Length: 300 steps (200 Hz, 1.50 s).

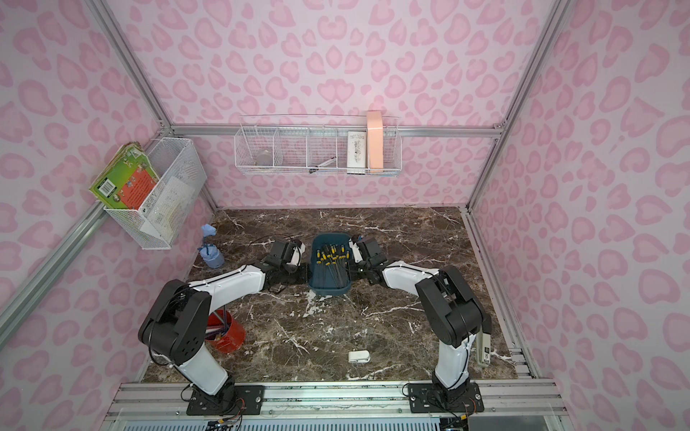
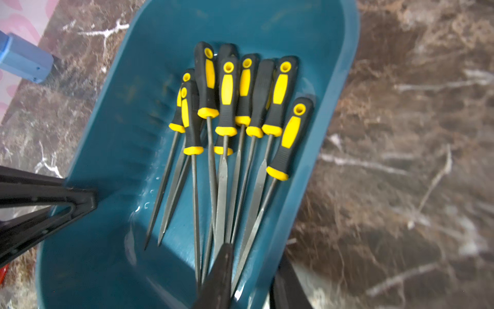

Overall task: Take the file tool out of the storage box
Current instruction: Move the storage box to the center of the board.

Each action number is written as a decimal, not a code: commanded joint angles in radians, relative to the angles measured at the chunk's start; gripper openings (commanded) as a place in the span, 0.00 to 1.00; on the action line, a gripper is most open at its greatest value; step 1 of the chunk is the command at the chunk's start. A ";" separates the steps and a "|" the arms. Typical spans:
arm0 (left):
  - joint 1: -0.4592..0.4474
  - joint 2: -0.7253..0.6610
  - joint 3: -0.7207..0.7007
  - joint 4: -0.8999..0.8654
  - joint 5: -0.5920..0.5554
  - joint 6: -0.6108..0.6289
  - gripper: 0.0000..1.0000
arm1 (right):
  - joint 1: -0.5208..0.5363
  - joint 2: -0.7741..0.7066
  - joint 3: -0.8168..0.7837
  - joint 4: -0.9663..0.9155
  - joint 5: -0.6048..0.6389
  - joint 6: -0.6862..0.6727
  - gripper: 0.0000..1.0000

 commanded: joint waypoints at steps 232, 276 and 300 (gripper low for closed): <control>-0.077 -0.145 -0.086 -0.101 0.014 0.047 0.43 | 0.116 -0.223 -0.205 -0.133 0.153 0.036 0.38; -0.077 -0.198 -0.082 -0.148 -0.047 0.056 0.47 | 0.119 -0.274 -0.199 -0.140 0.184 0.035 0.44; -0.077 -0.259 -0.081 -0.163 -0.052 0.059 0.48 | 0.127 -0.350 -0.192 -0.139 0.207 0.035 0.47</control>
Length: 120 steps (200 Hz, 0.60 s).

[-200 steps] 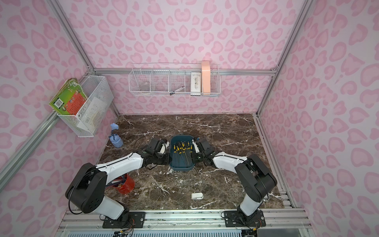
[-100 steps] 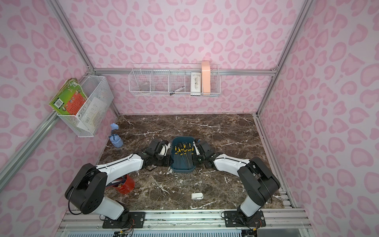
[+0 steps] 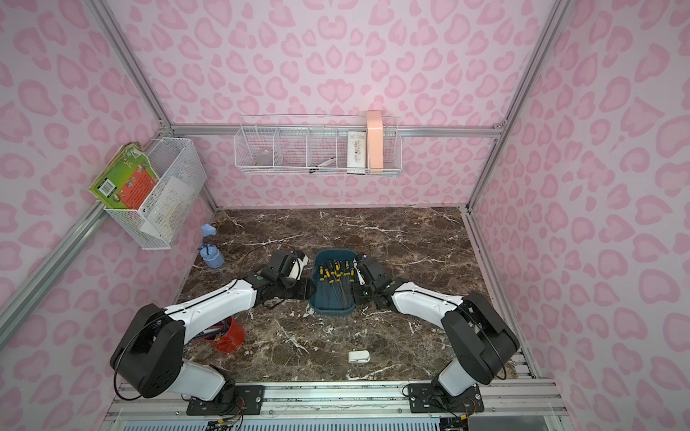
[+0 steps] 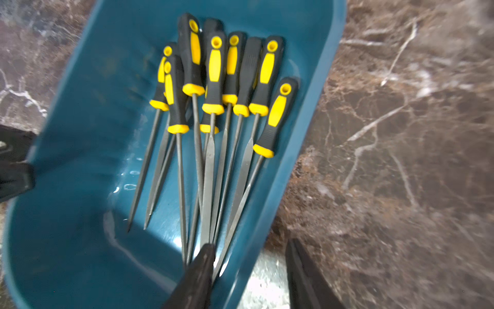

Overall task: Take the file tool out of the storage box
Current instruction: Move the storage box to the center of the board, then pick up the file tool from the storage box.

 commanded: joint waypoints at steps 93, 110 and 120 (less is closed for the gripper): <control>0.000 -0.389 -0.144 0.202 0.138 -0.078 0.81 | 0.022 -0.149 0.019 0.209 -0.072 -0.079 0.53; 0.000 -0.385 -0.159 0.254 0.164 -0.094 0.80 | 0.027 -0.068 0.084 0.157 -0.092 -0.090 0.50; 0.000 -0.375 -0.168 0.283 0.174 -0.095 0.78 | 0.029 -0.022 0.109 0.153 -0.094 -0.095 0.50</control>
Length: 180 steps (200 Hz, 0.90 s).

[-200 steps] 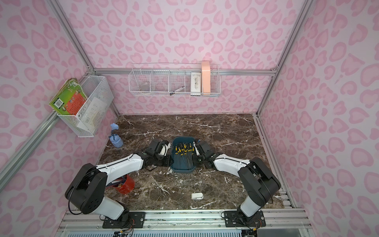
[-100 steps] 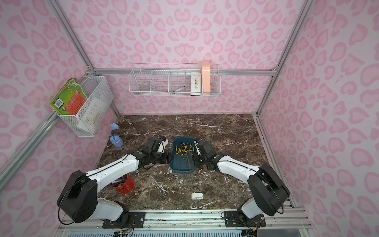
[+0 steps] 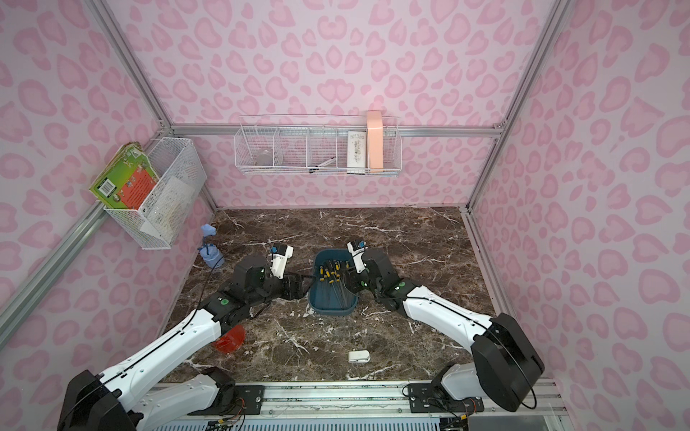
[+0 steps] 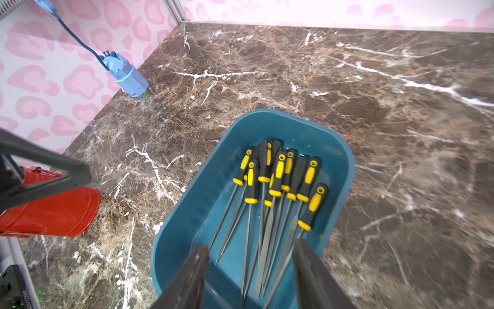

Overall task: Take the file tool out of the storage box
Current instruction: Pick up the file tool from the storage box.

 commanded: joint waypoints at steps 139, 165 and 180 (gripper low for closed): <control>0.000 0.201 -0.027 0.152 0.030 0.024 0.74 | -0.033 0.564 0.395 -0.174 0.071 -0.075 0.29; 0.000 0.216 -0.027 0.164 0.042 0.026 0.74 | -0.046 0.583 0.406 -0.160 0.043 -0.084 0.31; 0.000 0.221 -0.022 0.162 0.045 0.031 0.74 | -0.052 0.595 0.410 -0.145 0.013 -0.081 0.32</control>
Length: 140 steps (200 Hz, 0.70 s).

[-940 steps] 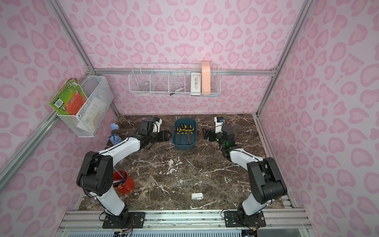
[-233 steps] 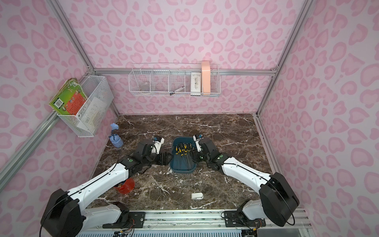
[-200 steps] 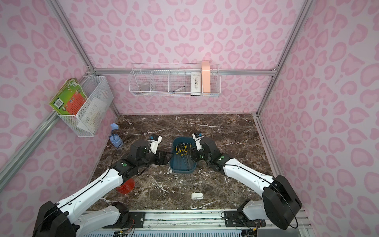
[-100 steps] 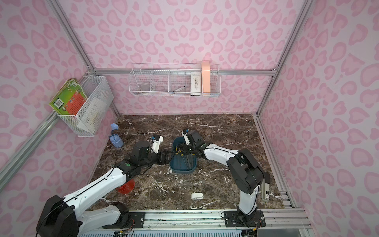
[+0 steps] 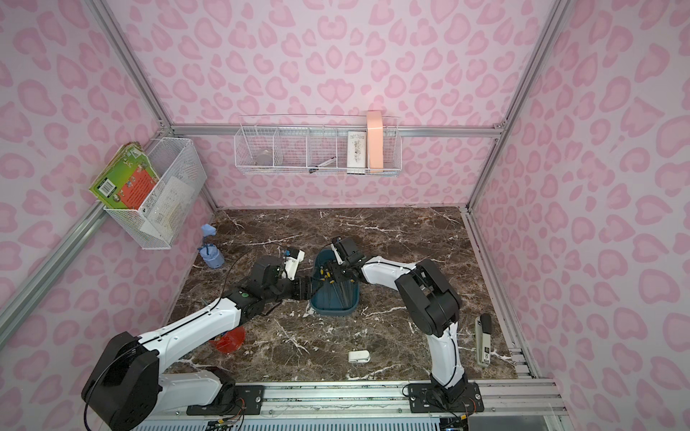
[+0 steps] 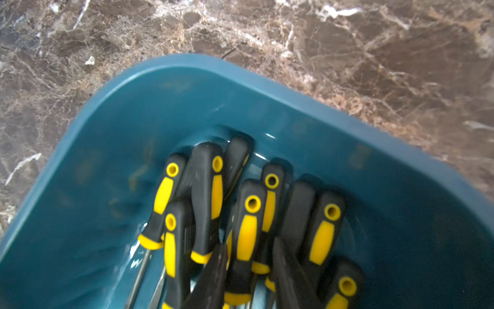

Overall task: Take the file tool out of the storage box
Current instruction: Pick up the file tool from the storage box.

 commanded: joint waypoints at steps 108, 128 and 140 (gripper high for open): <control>0.000 0.070 0.021 0.047 0.042 0.026 0.74 | -0.007 0.079 0.039 -0.056 0.026 -0.004 0.23; 0.000 0.077 0.027 0.032 0.028 0.034 0.74 | -0.006 0.070 0.042 -0.056 0.039 -0.006 0.21; 0.000 0.086 0.034 0.016 0.013 0.035 0.74 | -0.007 0.064 0.049 -0.057 0.040 -0.012 0.21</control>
